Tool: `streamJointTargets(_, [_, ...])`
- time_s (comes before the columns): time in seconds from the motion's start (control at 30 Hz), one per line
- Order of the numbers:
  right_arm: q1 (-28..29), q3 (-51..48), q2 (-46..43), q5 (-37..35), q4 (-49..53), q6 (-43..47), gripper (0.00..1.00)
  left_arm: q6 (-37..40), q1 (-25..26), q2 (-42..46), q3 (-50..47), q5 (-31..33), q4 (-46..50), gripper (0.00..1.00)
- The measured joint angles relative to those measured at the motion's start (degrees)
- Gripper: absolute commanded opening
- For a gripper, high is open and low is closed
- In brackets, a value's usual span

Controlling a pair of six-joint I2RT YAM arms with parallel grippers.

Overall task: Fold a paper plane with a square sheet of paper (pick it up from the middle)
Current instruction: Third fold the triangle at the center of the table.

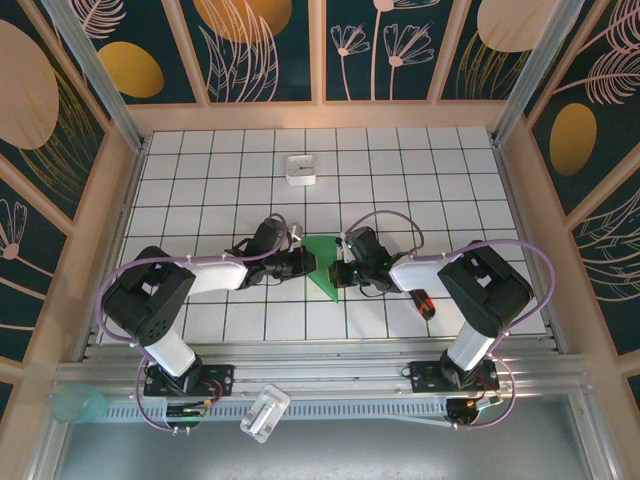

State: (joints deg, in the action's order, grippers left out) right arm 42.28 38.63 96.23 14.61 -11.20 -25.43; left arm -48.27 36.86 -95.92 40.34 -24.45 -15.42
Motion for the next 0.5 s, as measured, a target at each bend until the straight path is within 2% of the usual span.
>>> streamJointTargets(0.5, [0.0,0.0,0.0,0.0,0.0,0.0,0.00,0.9,0.0,-5.9,1.7,-0.7,0.7,0.06])
